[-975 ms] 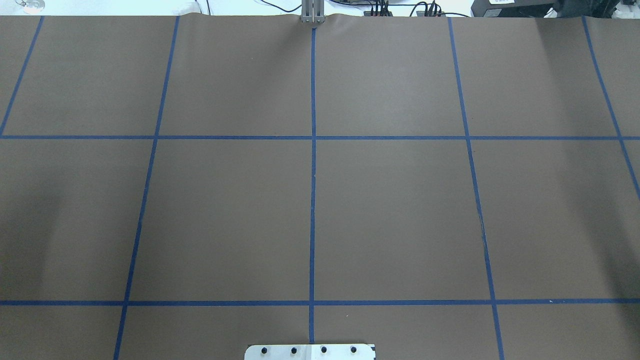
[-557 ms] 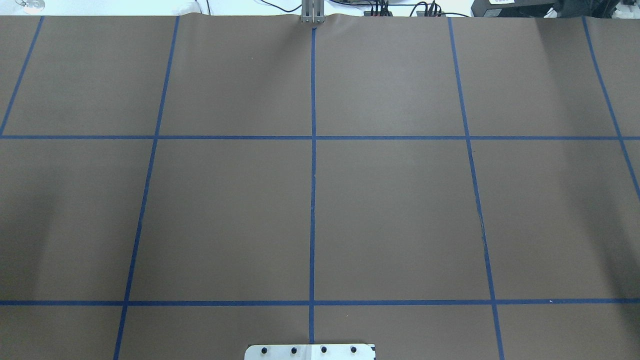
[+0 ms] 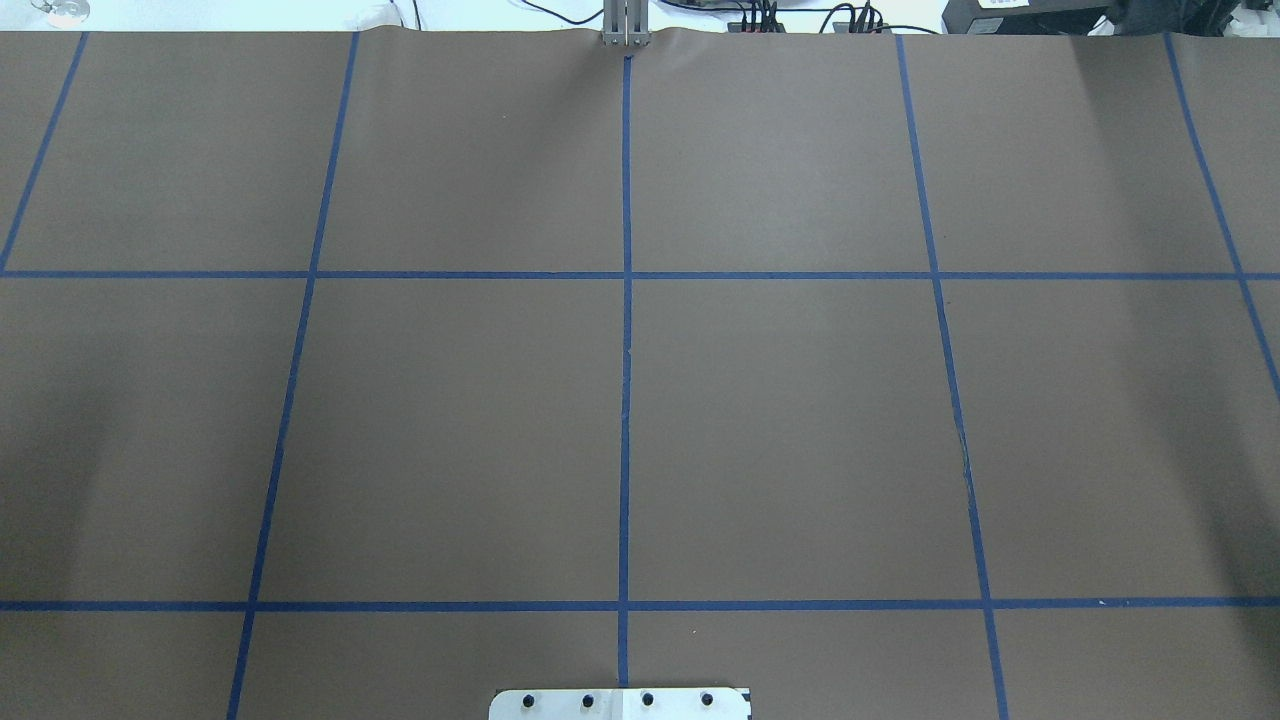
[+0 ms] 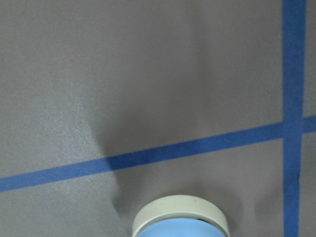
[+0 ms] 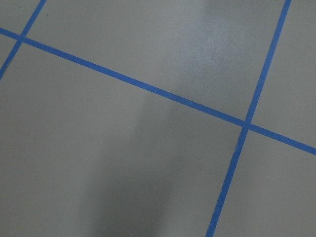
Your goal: Place and press bell with both arms
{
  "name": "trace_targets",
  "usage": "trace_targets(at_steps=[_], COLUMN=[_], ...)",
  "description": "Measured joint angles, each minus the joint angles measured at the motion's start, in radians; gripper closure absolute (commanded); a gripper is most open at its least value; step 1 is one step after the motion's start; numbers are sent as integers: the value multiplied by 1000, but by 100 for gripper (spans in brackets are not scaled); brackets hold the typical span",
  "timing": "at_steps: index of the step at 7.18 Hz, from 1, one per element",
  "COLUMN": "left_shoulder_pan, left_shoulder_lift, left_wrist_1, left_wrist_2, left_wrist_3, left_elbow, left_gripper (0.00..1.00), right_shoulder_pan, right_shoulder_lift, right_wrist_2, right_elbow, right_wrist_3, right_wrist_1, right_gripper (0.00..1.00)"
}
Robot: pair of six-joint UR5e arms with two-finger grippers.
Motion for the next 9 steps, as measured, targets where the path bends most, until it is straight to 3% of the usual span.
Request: trace_targets(at_steps=[9], left_shoulder_pan=[32], left_shoulder_lift=[0], left_wrist_1=[-2], left_wrist_2=[-1], left_wrist_3=[-14], left_elbow=[4], left_gripper=[0], right_shoulder_pan=[-3], right_shoulder_lift=[-7], right_wrist_2=[0], right_elbow=[-1], right_wrist_3=[1], right_wrist_1=[6], right_gripper=[0])
